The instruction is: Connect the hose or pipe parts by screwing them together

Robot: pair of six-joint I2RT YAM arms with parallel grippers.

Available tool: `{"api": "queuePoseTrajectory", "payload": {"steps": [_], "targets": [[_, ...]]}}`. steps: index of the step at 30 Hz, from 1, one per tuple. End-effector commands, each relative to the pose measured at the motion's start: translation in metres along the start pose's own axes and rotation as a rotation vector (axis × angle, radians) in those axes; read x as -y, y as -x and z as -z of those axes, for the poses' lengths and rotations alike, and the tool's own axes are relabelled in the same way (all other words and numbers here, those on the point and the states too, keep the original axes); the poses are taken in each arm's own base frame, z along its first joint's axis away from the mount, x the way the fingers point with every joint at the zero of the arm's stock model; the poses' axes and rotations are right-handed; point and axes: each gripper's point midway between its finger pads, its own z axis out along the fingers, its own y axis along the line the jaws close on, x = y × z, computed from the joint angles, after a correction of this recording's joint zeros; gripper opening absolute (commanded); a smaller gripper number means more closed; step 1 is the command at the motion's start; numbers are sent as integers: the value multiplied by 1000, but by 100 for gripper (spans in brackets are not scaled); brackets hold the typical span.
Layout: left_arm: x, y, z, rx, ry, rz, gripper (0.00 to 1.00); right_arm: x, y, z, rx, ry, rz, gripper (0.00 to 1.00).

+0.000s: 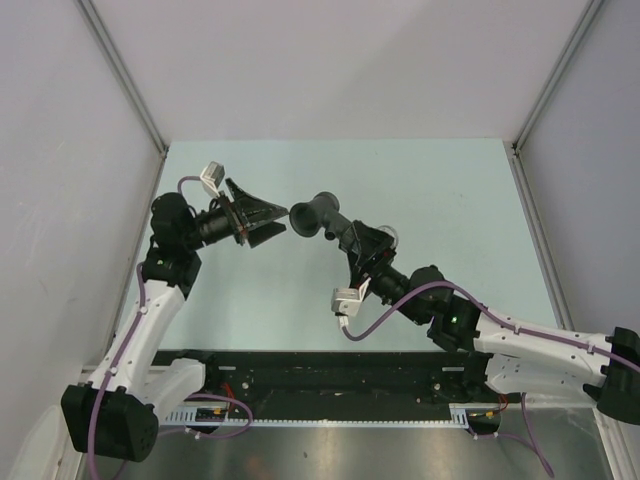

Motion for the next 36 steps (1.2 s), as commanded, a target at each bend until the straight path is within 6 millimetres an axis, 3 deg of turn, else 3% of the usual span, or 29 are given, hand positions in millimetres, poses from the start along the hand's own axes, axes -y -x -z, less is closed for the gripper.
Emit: {"api": "queuePoseTrajectory", "payload": {"steps": [1, 10, 14, 21, 28, 32, 35, 36], "targets": [[24, 10, 5, 40, -37, -35, 89, 29, 0, 2, 2, -113, 12, 0], [7, 27, -2, 72, 13, 12, 92, 29, 18, 9, 59, -121, 74, 0], [-17, 26, -10, 40, 51, 94, 93, 24, 28, 7, 92, -108, 80, 0], [-11, 17, -17, -15, 26, 73, 93, 17, 40, 1, 127, -103, 81, 0], [-20, -16, -32, -114, 30, 110, 89, 9, 44, -8, 136, -97, 93, 0], [-17, -26, -33, -141, 13, 81, 77, 6, 46, -11, 142, -97, 70, 0], [-10, -26, -29, -122, -22, -24, 46, 6, 47, -11, 163, -99, -9, 0], [-9, -24, -29, -105, -25, -52, 25, 4, 47, -11, 169, -92, -71, 0]]}}
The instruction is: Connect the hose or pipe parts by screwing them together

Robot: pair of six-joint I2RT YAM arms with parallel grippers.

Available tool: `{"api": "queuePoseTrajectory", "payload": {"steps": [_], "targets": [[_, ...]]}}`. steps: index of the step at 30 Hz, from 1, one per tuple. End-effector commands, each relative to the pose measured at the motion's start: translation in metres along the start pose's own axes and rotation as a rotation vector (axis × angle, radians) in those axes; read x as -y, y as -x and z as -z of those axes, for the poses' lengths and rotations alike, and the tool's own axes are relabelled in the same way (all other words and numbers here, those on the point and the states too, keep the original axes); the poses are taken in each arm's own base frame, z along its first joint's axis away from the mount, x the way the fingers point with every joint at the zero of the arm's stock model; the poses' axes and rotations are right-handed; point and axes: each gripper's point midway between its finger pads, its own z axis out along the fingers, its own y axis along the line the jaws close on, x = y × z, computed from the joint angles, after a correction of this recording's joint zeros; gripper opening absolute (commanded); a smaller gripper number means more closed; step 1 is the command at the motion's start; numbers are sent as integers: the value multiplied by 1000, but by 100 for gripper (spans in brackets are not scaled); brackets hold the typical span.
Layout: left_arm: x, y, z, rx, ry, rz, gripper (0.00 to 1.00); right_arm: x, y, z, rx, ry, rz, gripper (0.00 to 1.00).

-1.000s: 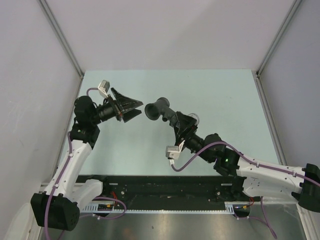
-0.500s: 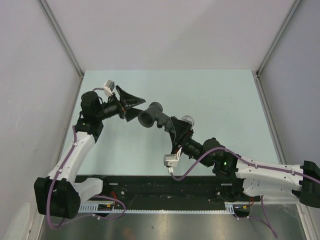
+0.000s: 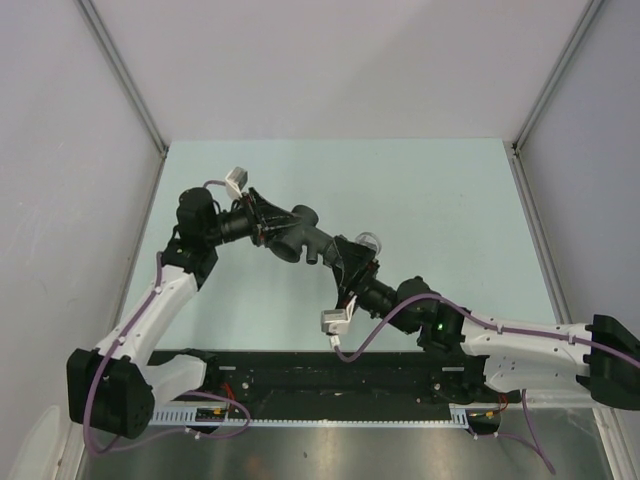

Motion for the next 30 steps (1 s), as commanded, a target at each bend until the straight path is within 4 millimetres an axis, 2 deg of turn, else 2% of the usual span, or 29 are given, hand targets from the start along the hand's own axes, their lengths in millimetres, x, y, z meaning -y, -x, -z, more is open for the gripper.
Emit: {"api": "queuePoseTrajectory", "payload": {"steps": [1, 3, 4, 6, 7, 8, 9, 10, 11, 13, 14, 15, 16, 17, 19, 20, 23, 25, 28, 30], "targets": [[27, -10, 7, 21, -90, -215, 15, 25, 8, -1, 66, -89, -182, 0], [31, -7, 11, 72, -104, -291, 1, 29, 9, -1, 92, -75, -288, 0], [40, -4, 15, 121, -127, -356, 0, 27, 15, 1, 133, -47, -388, 0], [42, -2, 19, 163, -141, -456, 0, 31, 7, 1, 132, -40, -468, 0], [48, -1, 21, 185, -161, -512, 1, 26, 12, 0, 163, -6, -572, 0], [49, -2, 25, 205, -171, -596, 0, 30, 2, 1, 152, -5, -616, 0], [51, -4, 25, 210, -181, -642, 0, 37, 2, 2, 172, -13, -679, 0], [55, -4, 27, 231, -200, -736, 0, 38, 11, 4, 233, 12, -797, 0], [53, -8, 29, 240, -209, -788, 0, 46, -1, 6, 234, -5, -855, 0], [56, -13, 29, 265, -241, -926, 0, 53, 12, 10, 352, 52, -944, 0], [49, -14, 27, 280, -234, -951, 0, 51, 14, 10, 367, 91, -1064, 0], [53, -24, 28, 280, -262, -998, 0, 59, 12, 12, 401, 117, -1095, 0], [55, -25, 28, 303, -278, -1085, 0, 61, 12, 13, 411, 137, -1156, 0], [49, -28, 27, 316, -278, -1109, 0, 61, 14, 14, 420, 175, -1256, 0], [57, -40, 31, 338, -339, -1223, 0, 61, 11, 17, 459, 236, -1314, 0], [51, -41, 30, 335, -335, -1232, 0, 62, 10, 19, 458, 259, -1398, 0], [41, -39, 26, 331, -312, -1289, 0, 61, 8, 24, 489, 317, -1438, 0], [37, -36, 24, 330, -300, -1307, 0, 53, 8, 26, 478, 348, -1427, 0], [41, -34, 24, 344, -297, -1298, 1, 46, 6, 29, 446, 361, -1401, 0], [47, -27, 26, 377, -285, -1287, 43, 41, -1, 30, 395, 342, -1391, 0]]}}
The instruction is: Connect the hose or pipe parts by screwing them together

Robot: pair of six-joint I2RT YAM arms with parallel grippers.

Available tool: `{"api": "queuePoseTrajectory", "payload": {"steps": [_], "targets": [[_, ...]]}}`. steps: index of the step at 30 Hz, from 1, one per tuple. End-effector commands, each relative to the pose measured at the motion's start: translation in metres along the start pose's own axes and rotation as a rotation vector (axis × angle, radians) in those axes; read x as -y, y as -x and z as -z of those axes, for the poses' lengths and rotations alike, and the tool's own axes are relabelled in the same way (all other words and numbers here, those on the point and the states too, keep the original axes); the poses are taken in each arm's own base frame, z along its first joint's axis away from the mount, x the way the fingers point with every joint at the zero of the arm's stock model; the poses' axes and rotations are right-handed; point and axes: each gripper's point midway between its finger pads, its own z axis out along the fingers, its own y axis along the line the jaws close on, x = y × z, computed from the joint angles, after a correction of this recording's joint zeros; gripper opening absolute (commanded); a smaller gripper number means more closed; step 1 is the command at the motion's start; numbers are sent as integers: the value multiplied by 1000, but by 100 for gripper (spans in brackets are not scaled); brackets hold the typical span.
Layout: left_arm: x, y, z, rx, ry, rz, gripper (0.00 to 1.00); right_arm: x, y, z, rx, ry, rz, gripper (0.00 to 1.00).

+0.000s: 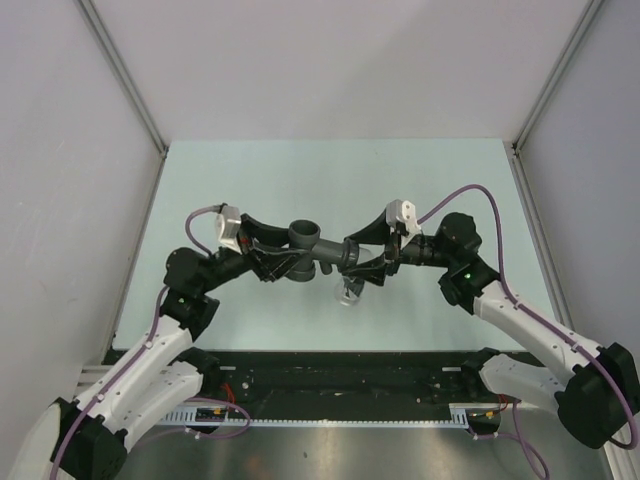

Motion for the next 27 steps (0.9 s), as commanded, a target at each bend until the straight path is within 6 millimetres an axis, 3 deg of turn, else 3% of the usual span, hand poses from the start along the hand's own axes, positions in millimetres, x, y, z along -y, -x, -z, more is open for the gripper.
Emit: {"api": "queuePoseTrajectory", "payload": {"steps": [1, 2, 3, 5, 7, 8, 10, 11, 12, 14, 16, 17, 18, 21, 27], "targets": [[-20, 26, 1, 92, 98, -151, 63, -5, 47, 9, 62, -32, 74, 0], [-23, 33, 2, 105, 127, -132, 83, -2, 48, 11, 57, -55, 121, 0], [-31, 33, 5, 94, 174, -98, 85, 3, 46, 15, 41, -97, 139, 0], [-34, 49, 11, 118, 214, -58, 86, 8, 48, 22, 20, -144, 258, 0], [-38, 49, 14, 99, 247, 24, 83, 26, 50, 28, -18, -244, 419, 0], [-37, 62, 14, 104, 256, 33, 82, 21, 49, 25, -35, -244, 470, 0], [-46, 55, 16, 30, 318, 133, 82, 32, 52, 26, -82, -330, 623, 0], [-42, 74, 15, 35, 323, 129, 83, 30, 61, 22, -98, -371, 756, 0], [-49, 62, 15, -34, 356, 203, 84, 29, 65, 21, -109, -391, 818, 0], [-40, 77, 13, -47, 300, 244, 84, 33, 76, 22, -160, -460, 997, 0], [-37, 85, 9, -50, 274, 353, 84, 17, 77, 7, -179, -437, 1101, 0], [-40, 87, 10, -53, 276, 388, 84, 24, 76, 12, -236, -495, 1141, 0], [-35, 86, 9, -73, 246, 466, 84, 15, 74, 2, -263, -462, 1230, 0], [-40, 73, 10, -133, 233, 625, 84, 15, 72, 1, -358, -491, 1355, 0], [-58, 49, 16, -176, 275, 708, 89, 7, 69, -6, -444, -550, 1503, 0]]}}
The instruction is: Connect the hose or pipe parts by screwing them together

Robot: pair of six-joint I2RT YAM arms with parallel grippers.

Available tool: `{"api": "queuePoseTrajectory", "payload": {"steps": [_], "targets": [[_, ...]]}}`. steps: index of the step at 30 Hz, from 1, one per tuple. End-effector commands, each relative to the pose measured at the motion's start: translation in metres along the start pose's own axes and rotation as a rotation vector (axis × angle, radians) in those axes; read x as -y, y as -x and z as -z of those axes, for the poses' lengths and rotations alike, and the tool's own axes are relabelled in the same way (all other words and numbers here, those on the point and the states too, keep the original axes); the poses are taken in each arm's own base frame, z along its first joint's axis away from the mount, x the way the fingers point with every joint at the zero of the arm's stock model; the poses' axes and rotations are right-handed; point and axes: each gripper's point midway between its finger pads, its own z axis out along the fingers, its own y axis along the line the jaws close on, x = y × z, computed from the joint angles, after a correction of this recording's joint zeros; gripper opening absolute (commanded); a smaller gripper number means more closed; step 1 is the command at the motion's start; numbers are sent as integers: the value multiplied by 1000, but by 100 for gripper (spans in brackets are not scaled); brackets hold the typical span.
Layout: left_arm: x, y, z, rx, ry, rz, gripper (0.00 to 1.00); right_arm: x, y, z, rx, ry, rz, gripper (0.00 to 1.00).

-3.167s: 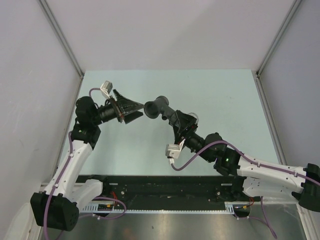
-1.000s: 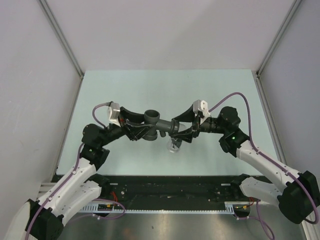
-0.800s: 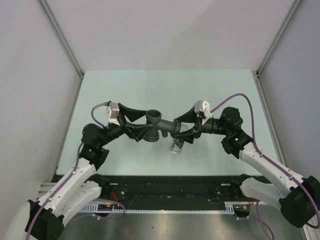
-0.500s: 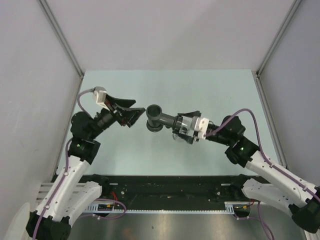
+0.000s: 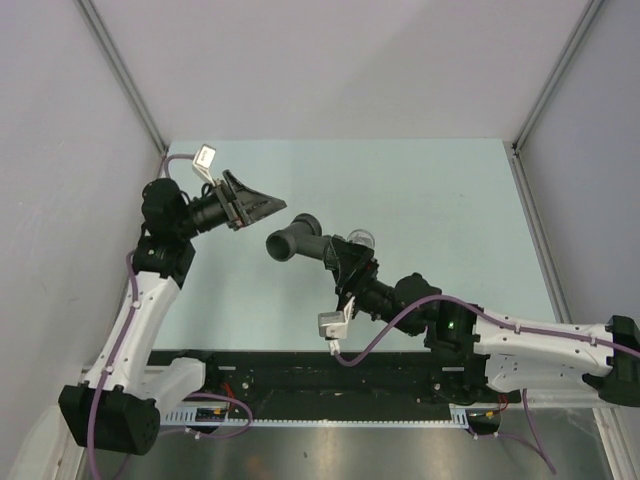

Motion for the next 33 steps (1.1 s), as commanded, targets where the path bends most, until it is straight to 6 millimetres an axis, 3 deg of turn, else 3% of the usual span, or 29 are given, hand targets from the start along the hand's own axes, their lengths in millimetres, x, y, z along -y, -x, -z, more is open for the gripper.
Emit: {"api": "queuePoseTrajectory", "payload": {"steps": [1, 10, 15, 20, 26, 27, 29, 30, 31, 33], "targets": [[-2, -12, 7, -54, -6, 97, 89, 51, -13, 13, -159, -170, 188, 0], [-14, -27, -1, -146, -15, 219, 88, 38, -1, 6, -136, -167, 250, 0], [-20, -49, -12, -249, -27, 323, 84, 36, 10, -1, -102, -183, 279, 0], [-3, -65, -22, -337, -68, 358, 75, 31, 12, -8, -104, -183, 290, 0], [5, -67, -20, -343, -86, 352, 49, 27, 14, -10, -82, -187, 233, 0], [6, -66, -20, -338, -88, 342, 38, 26, 16, -10, -67, -189, 208, 0], [7, -60, -21, -314, -94, 285, 25, 25, 14, -11, -33, -191, 70, 0], [7, -58, -22, -301, -93, 260, 6, 27, 12, -11, -25, -190, 13, 0], [6, -53, -24, -268, -85, 225, 0, 21, 13, -11, 15, -166, -113, 0], [13, -46, -22, -212, -117, 117, 0, 21, 1, -11, 26, -167, -242, 0]]}}
